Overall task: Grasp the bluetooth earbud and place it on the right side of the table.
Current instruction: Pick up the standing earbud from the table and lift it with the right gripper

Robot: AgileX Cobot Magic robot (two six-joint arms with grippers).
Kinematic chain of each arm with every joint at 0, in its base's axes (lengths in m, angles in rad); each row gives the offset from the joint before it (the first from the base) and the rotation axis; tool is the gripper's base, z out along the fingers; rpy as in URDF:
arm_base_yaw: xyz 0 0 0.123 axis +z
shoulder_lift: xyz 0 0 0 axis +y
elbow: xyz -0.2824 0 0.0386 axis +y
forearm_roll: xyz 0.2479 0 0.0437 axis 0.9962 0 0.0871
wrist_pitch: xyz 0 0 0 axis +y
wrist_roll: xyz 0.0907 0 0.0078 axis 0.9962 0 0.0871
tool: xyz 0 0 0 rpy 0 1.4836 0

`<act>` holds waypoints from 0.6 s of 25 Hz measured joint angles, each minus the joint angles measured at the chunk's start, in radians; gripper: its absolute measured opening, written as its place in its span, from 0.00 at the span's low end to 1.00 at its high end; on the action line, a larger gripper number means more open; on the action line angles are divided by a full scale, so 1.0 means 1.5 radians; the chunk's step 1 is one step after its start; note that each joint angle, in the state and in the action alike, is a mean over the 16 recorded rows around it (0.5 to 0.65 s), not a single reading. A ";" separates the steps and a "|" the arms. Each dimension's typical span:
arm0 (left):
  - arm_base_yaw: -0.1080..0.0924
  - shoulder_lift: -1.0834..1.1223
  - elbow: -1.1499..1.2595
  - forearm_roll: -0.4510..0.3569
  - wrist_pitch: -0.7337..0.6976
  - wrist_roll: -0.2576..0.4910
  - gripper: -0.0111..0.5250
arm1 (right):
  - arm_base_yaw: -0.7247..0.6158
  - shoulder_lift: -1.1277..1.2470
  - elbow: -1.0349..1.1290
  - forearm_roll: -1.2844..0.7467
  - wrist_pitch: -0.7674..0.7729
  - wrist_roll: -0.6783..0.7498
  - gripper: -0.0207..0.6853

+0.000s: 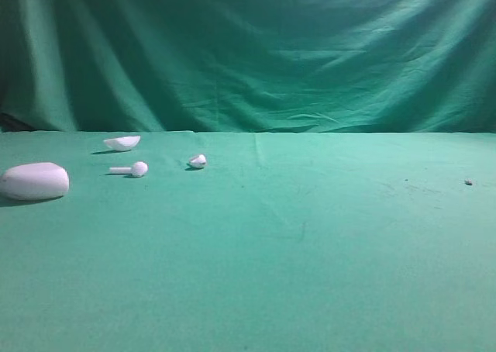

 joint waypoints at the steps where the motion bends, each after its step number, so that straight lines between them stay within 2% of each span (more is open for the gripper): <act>1: 0.000 0.000 0.000 0.000 0.000 0.000 0.02 | 0.000 0.000 0.000 0.000 0.000 0.000 0.03; 15: 0.000 0.000 0.000 0.000 0.000 0.000 0.02 | 0.000 0.000 0.000 0.000 0.000 0.000 0.03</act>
